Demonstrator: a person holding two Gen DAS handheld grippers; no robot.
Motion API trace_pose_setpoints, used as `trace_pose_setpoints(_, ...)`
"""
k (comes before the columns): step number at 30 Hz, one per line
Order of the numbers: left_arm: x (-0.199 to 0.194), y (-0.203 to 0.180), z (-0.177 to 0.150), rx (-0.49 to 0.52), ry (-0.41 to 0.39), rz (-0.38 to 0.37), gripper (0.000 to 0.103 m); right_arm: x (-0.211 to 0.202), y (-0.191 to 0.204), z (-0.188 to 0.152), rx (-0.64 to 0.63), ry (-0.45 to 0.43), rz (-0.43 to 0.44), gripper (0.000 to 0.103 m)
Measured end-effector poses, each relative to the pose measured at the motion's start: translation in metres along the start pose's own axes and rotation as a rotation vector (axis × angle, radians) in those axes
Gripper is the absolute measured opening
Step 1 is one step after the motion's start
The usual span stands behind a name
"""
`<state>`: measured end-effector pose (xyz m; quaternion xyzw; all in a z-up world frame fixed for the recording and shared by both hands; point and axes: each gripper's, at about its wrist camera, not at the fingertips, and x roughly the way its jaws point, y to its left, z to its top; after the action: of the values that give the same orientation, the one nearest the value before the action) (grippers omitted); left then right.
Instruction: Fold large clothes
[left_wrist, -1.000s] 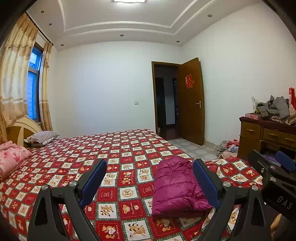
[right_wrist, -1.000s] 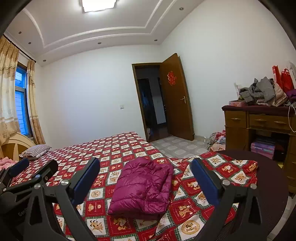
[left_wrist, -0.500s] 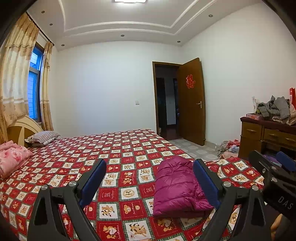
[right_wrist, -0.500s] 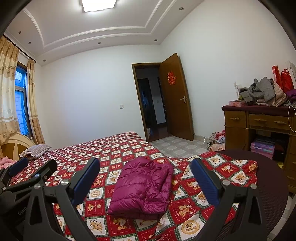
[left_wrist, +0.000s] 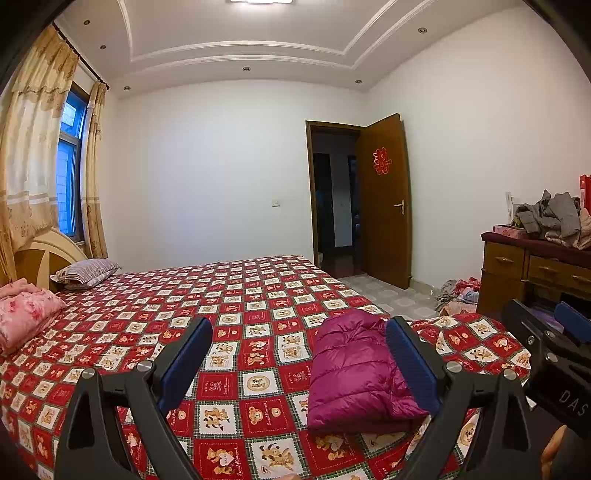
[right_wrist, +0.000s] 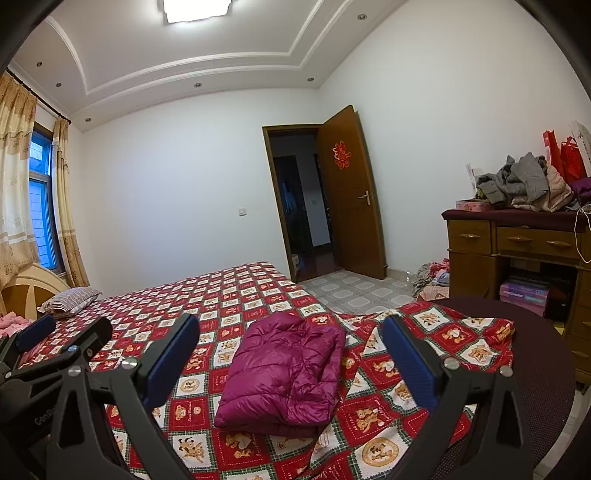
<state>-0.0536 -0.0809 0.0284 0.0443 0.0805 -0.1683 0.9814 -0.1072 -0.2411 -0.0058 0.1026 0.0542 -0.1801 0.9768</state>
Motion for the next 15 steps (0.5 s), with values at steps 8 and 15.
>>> trace_pose_setpoints(8, 0.0005, -0.0001, -0.0005, 0.005, -0.001, 0.003, 0.096, -0.0003, -0.0009, -0.0001, 0.000, -0.002, -0.001, 0.101)
trace_pose_setpoints(15, 0.0019, -0.0009, 0.0000, 0.019, 0.005, 0.015, 0.096, -0.0015, -0.0005, -0.0017, -0.002, -0.001, -0.004, 0.101)
